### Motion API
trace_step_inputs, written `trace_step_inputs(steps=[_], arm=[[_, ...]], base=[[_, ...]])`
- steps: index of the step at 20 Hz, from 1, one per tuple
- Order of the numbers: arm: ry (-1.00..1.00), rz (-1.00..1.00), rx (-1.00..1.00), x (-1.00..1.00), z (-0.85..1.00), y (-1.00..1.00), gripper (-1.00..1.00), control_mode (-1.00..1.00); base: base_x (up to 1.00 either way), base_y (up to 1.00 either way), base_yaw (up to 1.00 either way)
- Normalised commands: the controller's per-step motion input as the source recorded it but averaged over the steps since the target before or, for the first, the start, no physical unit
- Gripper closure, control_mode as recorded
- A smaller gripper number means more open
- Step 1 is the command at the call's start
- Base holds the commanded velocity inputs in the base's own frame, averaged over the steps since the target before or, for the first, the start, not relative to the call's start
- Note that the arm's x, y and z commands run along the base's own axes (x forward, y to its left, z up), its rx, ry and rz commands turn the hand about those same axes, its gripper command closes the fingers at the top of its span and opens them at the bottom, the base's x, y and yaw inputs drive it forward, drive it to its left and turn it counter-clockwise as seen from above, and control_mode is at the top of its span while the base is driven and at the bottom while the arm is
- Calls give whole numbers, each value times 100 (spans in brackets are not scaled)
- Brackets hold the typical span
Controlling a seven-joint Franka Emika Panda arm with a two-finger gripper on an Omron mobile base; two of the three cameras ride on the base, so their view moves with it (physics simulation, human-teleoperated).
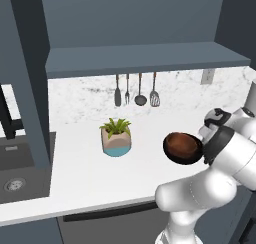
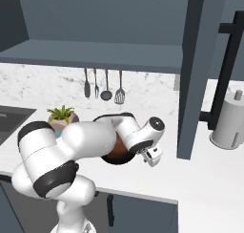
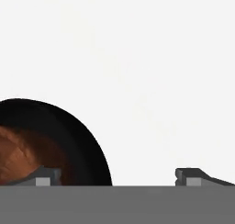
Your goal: Pick up the bowls on the counter and stack them on top of one another in the open cabinet. Place the smaller bowl on top of the larger bowl.
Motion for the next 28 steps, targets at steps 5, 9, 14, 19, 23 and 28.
trace_step_inputs(steps=[5,9,14,19,23,28], arm=[[-2,0,-1,17,13,29,-100,-100],[2,0,-6,33,-8,36,-100,-100],[3,0,0,0,-24,4,-100,-100],[0,0,0,-5,-1,0,-100,-100],[4,0,0,0,-32,0,-100,-100],[5,0,-1,0,-35,8,-100,-100]], base=[[0,0,0],[0,0,0],[0,0,0],[0,0,0],[0,0,0],[0,0,0]])
